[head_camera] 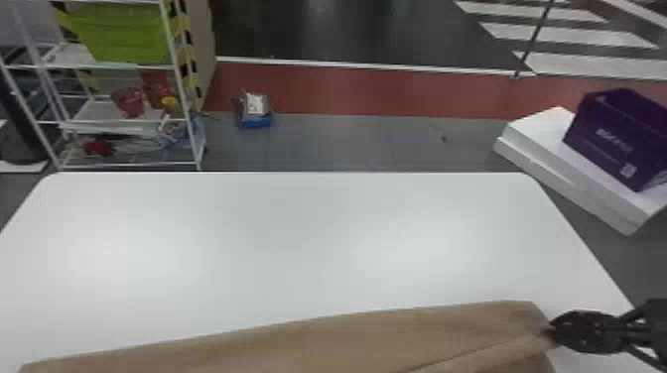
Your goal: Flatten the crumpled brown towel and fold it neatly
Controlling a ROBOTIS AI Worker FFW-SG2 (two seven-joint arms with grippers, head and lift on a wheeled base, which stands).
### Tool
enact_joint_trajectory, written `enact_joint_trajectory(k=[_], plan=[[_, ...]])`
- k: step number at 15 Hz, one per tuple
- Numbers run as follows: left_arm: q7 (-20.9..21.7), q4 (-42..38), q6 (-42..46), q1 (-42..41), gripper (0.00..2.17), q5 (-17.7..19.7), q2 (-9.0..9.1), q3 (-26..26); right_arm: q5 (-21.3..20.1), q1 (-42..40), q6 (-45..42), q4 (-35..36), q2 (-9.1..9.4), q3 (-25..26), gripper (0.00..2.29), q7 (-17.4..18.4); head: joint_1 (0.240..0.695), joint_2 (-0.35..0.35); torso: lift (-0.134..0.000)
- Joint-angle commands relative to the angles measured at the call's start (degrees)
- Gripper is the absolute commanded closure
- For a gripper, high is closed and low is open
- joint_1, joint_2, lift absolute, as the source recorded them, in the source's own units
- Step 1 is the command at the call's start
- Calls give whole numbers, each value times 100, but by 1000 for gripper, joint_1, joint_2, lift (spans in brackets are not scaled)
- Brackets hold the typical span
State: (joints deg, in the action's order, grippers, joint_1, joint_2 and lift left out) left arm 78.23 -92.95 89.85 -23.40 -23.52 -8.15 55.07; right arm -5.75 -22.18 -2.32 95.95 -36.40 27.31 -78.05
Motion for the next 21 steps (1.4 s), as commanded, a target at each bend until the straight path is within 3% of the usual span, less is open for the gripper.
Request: enact_joint_trajectory(k=[1,8,10,13,14,15,16,17,21], plan=[[26,-13,11,-6,981,-12,-37,21,-5,12,0,-33,-7,-24,1119,-28,695,-117,-124],[79,-57,11,-59,981,-135,6,56,-128,-94,-88,20,-25,-209,1119,-28,695,-87,-124],[96,-83,11,-103,707,-135,15,65,-120,-146,-105,55,-25,-209,1112,-28,695,-86,-124],[123,-83,11,-121,718,-302,-2,39,-313,-226,-176,46,-78,-270,1112,-28,695,-84,-124],[114,-92,11,-121,714,-302,6,39,-410,-226,-176,46,-78,-305,1045,-28,695,-83,-124],[96,-110,11,-121,623,-276,15,83,-454,-234,-176,46,-78,-332,566,-28,695,-87,-124],[96,-127,-16,-121,346,-276,15,118,-471,-226,-176,37,-78,-323,218,-28,695,-88,-124],[96,-127,-34,-121,60,-276,15,179,-462,-217,-176,20,-69,-253,80,-28,695,-88,-124],[61,-198,-122,-77,33,-127,15,487,-216,-217,-158,73,-69,20,56,-28,695,-86,-124]])
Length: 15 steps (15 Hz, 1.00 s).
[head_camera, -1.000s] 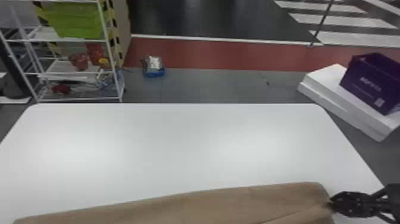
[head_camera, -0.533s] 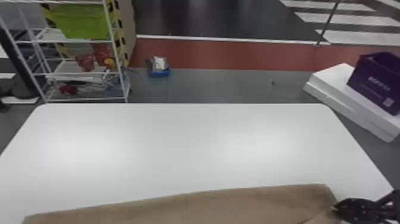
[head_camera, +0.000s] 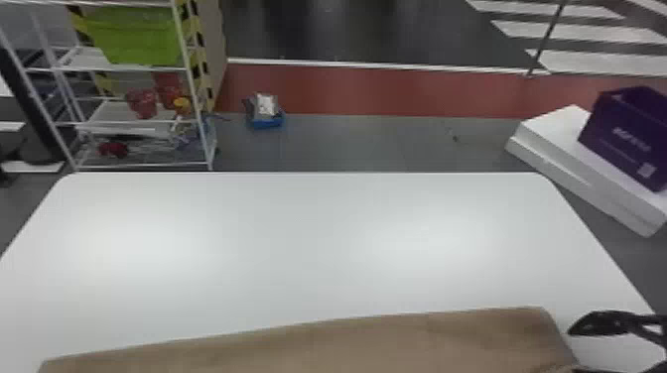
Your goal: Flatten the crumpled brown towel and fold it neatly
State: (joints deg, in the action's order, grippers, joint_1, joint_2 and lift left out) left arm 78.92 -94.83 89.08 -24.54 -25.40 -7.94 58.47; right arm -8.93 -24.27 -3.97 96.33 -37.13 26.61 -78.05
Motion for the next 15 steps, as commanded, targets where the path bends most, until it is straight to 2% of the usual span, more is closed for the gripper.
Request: enact_joint_trajectory(k=[1,2,4,8,10,11,12,13,14,15], plan=[[-8,-9,-62,72,33,123,-15,253,119,-17,6,53,13,152,60,-28,695,-83,-124],[-35,0,-132,81,33,254,-33,350,172,-25,6,53,13,249,63,-28,695,-75,-124],[9,9,-291,90,33,650,-33,455,532,-25,164,44,4,442,63,-28,695,-58,-124],[35,-9,-308,90,33,650,-6,455,453,-192,94,70,4,433,63,-28,695,-43,-124],[27,-35,-308,90,33,685,11,429,656,-192,129,9,13,583,83,-28,695,-44,-124],[-8,-44,-414,90,33,843,46,367,875,-192,410,9,74,662,90,-28,695,-49,-124],[-26,-27,-554,90,26,1177,55,323,1420,-192,1078,-9,144,697,93,-28,695,-55,-124],[-26,0,-853,99,22,1634,64,288,1842,-157,1659,0,206,723,93,246,695,-74,-124],[-35,-9,-1328,143,16,2030,64,262,2150,-140,2590,246,347,758,93,633,695,-79,-124],[-61,0,-1767,204,16,2337,82,244,2308,-140,3627,650,443,802,87,993,695,-80,-124]])
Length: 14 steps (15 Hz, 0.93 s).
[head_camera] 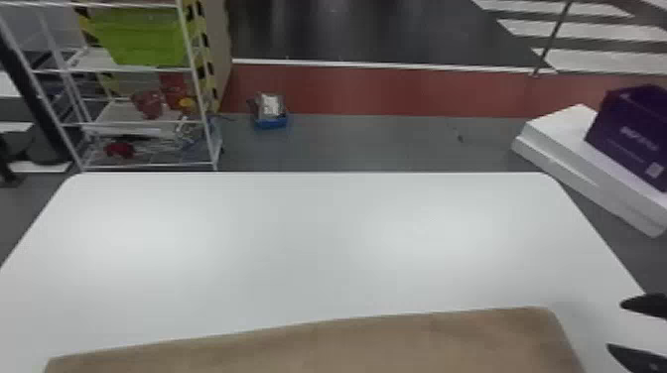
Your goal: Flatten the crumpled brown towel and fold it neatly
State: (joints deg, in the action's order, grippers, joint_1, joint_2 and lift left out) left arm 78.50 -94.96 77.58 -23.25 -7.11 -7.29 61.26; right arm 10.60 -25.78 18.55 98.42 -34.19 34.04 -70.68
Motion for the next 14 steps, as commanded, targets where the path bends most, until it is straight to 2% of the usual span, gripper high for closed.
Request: enact_joint_trajectory(k=[1,3,4,6,7,8,9,11,14], plan=[[-160,21,-951,110,16,711,70,-97,381,11,1657,731,237,76,90,467,695,-75,-124],[-740,-14,-2604,189,16,1141,131,-395,329,82,954,916,466,129,93,696,695,-47,-124],[-1030,-14,-3114,233,16,1335,158,-536,162,117,479,986,466,76,97,669,695,7,-124],[-1821,-67,-3940,330,16,1712,334,-896,-287,134,-189,1382,475,-29,97,107,695,60,-124],[-2366,-278,-4696,339,16,1915,430,-1107,-550,64,-540,1575,457,-91,97,-174,695,95,-124],[-2674,-392,-5364,339,16,1932,474,-1283,-823,-59,-1226,1672,422,-126,97,-447,695,125,-124],[-3060,-471,-5979,365,16,1967,527,-1476,-1139,-173,-1841,1716,369,-188,110,-765,695,193,-124],[-3500,-489,-6506,471,22,1959,580,-1723,-1420,-261,-2105,1716,167,-258,198,-765,695,240,-124],[-4220,-568,-7315,488,29,1967,659,-1942,-1781,-305,-2281,1654,-141,-179,218,-765,695,233,-124]])
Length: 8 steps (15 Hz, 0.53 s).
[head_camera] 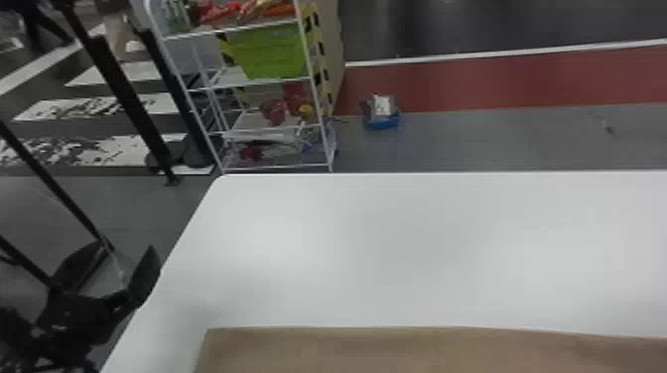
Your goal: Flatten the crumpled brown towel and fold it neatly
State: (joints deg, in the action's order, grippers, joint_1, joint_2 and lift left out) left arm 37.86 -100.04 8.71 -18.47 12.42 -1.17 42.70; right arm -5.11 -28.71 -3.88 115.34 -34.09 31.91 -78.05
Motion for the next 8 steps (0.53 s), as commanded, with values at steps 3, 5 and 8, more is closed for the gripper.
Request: enact_joint_trajectory(k=[3,5,8], plan=[[-578,-332,-1306,37,22,32,132,-139,-500,-47,51,-73,-423,25,259,-28,695,210,-124],[-578,-332,-1306,37,22,15,132,-157,-755,-205,51,-73,-511,17,289,-28,695,192,-124],[-578,-279,-1306,37,22,6,132,-148,-975,-618,33,-91,-643,-10,289,-28,695,166,-124]])
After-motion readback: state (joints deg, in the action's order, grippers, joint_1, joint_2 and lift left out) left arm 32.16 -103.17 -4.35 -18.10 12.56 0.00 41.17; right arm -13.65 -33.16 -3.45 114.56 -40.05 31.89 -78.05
